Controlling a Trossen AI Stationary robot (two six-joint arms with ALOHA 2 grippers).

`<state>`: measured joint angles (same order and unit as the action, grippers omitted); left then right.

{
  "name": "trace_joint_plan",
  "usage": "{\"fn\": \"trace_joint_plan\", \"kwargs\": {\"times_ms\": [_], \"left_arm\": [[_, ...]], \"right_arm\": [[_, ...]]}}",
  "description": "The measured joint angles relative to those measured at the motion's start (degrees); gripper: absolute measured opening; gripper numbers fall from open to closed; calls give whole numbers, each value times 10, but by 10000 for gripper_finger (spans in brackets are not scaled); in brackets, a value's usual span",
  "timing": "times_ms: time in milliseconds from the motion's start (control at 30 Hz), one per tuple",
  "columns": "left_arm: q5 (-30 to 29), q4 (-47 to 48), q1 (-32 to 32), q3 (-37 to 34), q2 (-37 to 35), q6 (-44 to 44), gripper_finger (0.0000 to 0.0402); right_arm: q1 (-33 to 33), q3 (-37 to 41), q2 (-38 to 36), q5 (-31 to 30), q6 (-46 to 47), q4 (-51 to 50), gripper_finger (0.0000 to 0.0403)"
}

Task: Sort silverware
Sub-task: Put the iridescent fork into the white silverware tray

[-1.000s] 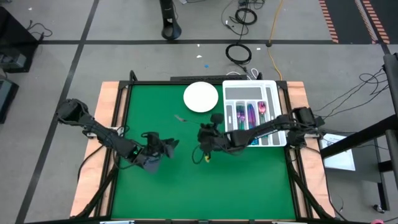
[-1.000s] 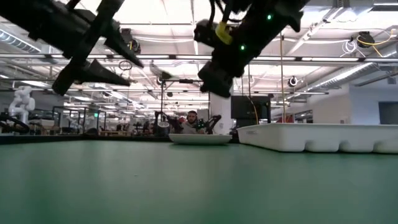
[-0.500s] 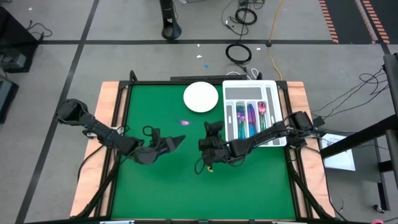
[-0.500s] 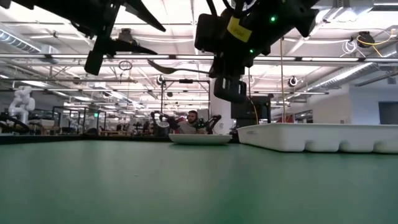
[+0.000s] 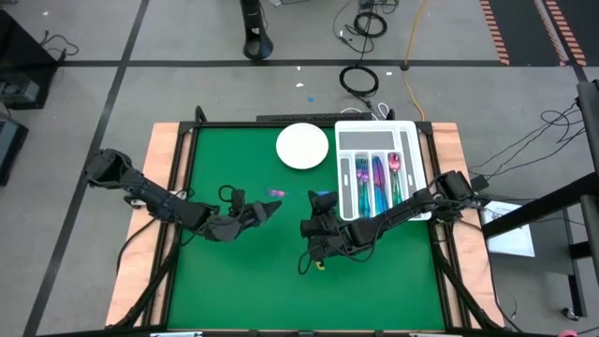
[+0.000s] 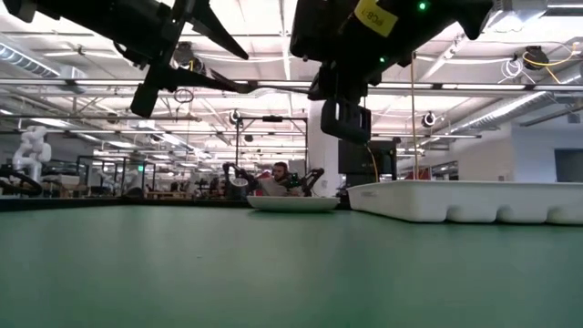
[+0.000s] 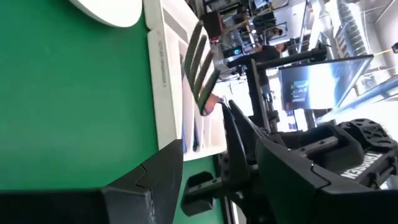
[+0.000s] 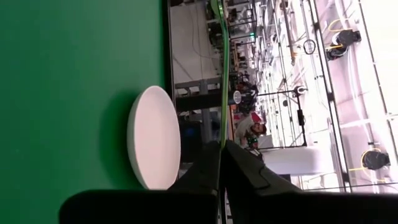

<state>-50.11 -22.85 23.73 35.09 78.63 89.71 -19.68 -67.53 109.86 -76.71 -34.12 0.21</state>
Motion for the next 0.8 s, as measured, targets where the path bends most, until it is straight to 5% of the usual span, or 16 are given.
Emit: {"fn": "trace_joint_plan", "kwargs": {"times_ms": [500, 800], "left_arm": [[22, -2, -19, 0, 0, -17, 192], [36, -2, -19, 0, 0, -65, 54]], "right_arm": [[-23, 0, 0, 0, -30, 29, 0], [-18, 0, 0, 3, -24, 31, 2]]}}
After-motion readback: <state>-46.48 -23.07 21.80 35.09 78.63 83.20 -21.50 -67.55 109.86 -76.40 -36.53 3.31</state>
